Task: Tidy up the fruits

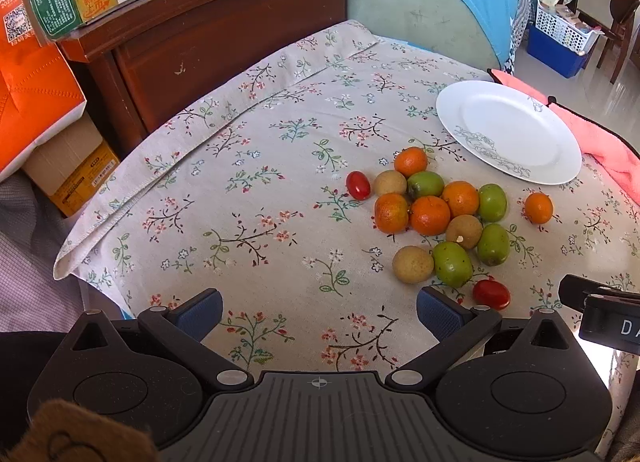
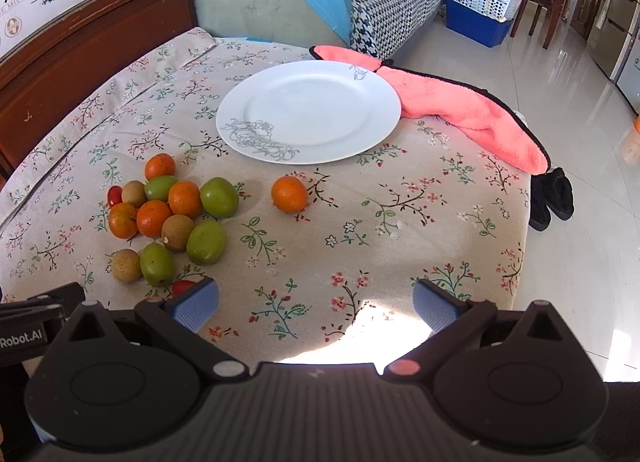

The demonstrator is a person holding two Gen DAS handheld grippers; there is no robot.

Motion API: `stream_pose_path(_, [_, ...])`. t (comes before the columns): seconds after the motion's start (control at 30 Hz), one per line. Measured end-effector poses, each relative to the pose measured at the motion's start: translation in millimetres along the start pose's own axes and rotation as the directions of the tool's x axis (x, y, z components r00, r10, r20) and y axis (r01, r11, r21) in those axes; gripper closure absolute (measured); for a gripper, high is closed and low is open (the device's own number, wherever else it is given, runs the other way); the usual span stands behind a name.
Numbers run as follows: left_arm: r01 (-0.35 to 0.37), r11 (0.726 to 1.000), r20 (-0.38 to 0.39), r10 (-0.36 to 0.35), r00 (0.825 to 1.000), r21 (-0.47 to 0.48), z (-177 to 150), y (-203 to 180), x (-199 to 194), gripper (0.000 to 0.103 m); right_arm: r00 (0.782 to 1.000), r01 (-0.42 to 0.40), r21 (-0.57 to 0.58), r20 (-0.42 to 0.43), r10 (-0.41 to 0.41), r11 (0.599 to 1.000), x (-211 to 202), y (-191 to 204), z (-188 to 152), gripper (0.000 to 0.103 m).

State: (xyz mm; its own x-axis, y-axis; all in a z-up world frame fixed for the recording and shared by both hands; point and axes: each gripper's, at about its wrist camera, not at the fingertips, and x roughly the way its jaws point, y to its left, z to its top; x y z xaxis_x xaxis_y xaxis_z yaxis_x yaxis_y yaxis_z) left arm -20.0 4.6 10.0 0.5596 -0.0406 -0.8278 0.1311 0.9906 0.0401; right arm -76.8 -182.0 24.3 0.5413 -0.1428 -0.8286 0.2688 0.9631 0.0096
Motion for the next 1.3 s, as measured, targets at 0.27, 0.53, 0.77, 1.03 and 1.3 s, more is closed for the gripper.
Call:
stream_pose_path(0.27, [-0.036,0.999,-0.042,0.036,0.998,0.009,3.3,-3.3,3.6,0.0,1.0,0.014,-0.033,-0.008,-0.014,0.999,-9.8,2.3,-5.7,0.001])
stream_pose_path(0.53, [-0.068,0.997,-0.045,0.07,0.997,0.045,1.3,-9.5,7.3,0.0,0.997,0.029,-0.051,-0.064,-0.032,0.998,3.9,8.6,-12.1,0.001])
stream_pose_path(0.77, [-0.051,0.998,-0.065,0.054,0.996,0.046,-0.7,-12.9,11.9,0.0,0.997,0.023,-0.039,-0.078,-0.026,0.999,8.3,8.7,-13.9,0.001])
stream_pose_path(1.03, [-0.038,0.998,-0.061,0.041,0.997,0.049,-1.2,-15.4,11.9,0.0,0.997,0.017,-0.034,-0.08,-0.02,0.999,8.8,8.0,-14.7,0.001])
stream_pose_path(1.3, [-0.038,0.998,-0.055,0.041,0.998,0.052,-2.3,-17.4,11.8,0.0,0.997,0.018,-0.031,-0.076,-0.02,0.999,9.3,7.1,-14.8,0.001])
